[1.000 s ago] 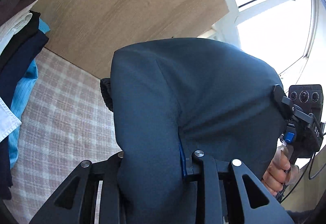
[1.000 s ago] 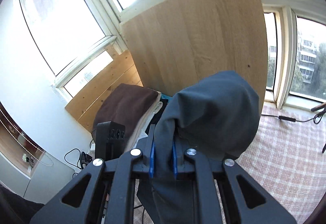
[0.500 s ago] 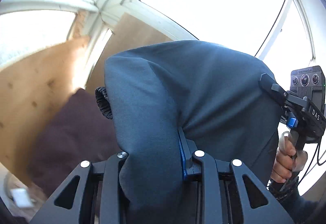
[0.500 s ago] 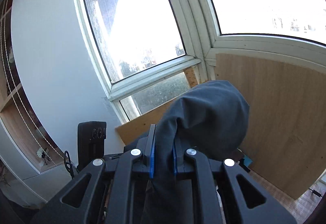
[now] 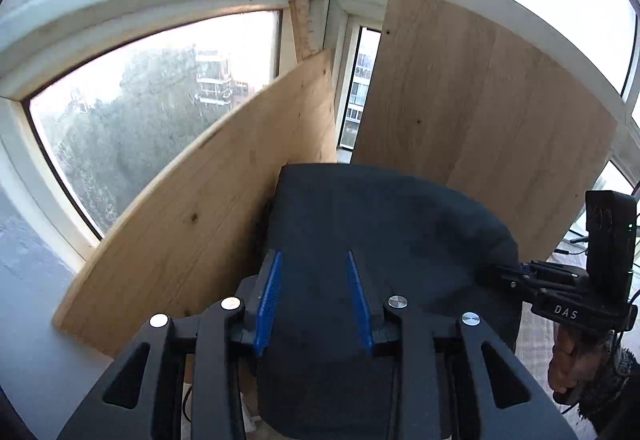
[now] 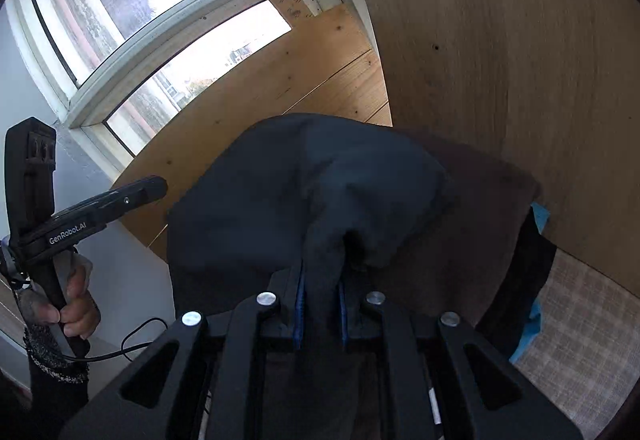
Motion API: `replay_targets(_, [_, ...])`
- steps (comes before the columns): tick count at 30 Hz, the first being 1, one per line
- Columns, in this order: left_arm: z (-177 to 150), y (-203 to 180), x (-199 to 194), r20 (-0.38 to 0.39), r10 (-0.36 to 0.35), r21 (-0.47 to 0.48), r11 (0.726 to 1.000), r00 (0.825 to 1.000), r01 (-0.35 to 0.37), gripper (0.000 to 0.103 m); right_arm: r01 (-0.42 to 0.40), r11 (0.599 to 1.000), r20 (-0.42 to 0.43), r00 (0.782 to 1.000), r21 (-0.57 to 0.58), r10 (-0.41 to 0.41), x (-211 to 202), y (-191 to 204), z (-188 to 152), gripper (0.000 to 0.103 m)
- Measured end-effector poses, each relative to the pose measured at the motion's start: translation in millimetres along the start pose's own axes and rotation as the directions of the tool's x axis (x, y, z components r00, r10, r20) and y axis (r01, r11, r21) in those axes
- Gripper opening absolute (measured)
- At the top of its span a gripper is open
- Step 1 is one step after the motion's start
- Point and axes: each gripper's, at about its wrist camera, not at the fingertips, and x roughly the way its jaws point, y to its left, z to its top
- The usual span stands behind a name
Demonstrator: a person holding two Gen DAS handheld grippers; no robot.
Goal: Fold clothes
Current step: 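Carry the bundle with both tools onto the folded clothes stack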
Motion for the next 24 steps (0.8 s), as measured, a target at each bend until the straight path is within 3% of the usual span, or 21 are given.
replay_targets(2, [-2.2, -11.6, -12.6, 0.043, -0.060, 0.024, 0.998, 0.997, 0.059, 0.036, 0.001, 1.000, 0.001, 1.000, -0.024, -0.001, -4.9, 3.5, 2.0, 0.013])
replay_targets(5, [-19.3, -25.0, 7.0, -0.038, -0.199, 0.029, 0.979, 0.979, 0.200, 0.040, -0.053, 0.999, -0.034, 0.998, -0.011, 0.053, -11.8, -1.9, -1.6, 0.017])
replay_targets(8, [-43.4, -36.5, 57.5, -0.172, -0.161, 0.063, 0.983, 0.972, 0.174, 0.032, -0.112, 0.990, -0.088, 0.989, 0.082, 0.119, -23.9, -18.0, -9.2, 0.034])
replay_targets(9, [-50.0, -37.8, 70.8, -0.198, -0.154, 0.068, 0.983, 0.968, 0.170, 0.032, -0.143, 0.983, -0.071, 0.986, 0.115, 0.151, -32.7, -25.6, -13.2, 0.036])
replay_targets(10, [-53.9, -35.6, 78.0, -0.201, -0.157, 0.059, 0.983, 0.967, 0.172, 0.032, -0.174, 0.974, -0.044, 0.982, 0.146, 0.182, -40.2, -34.3, -16.0, 0.037])
replay_targets(12, [-55.7, -29.3, 83.5, -0.194, -0.174, 0.033, 0.982, 0.965, 0.183, 0.032, -0.233, 0.950, 0.006, 0.972, 0.206, 0.237, -52.6, -51.9, -20.2, 0.050])
replay_targets(22, [-49.2, -41.0, 83.3, -0.189, -0.159, 0.063, 0.983, 0.969, 0.173, 0.031, -0.334, 0.781, 0.001, 0.920, 0.528, 0.393, 22.2, -101.7, 2.3, 0.050])
replay_targets(24, [-48.5, -41.1, 85.0, -0.188, -0.160, 0.060, 0.983, 0.969, 0.174, 0.031, -0.335, 0.767, 0.023, 0.922, 0.547, 0.386, 28.7, -101.0, 6.9, 0.050])
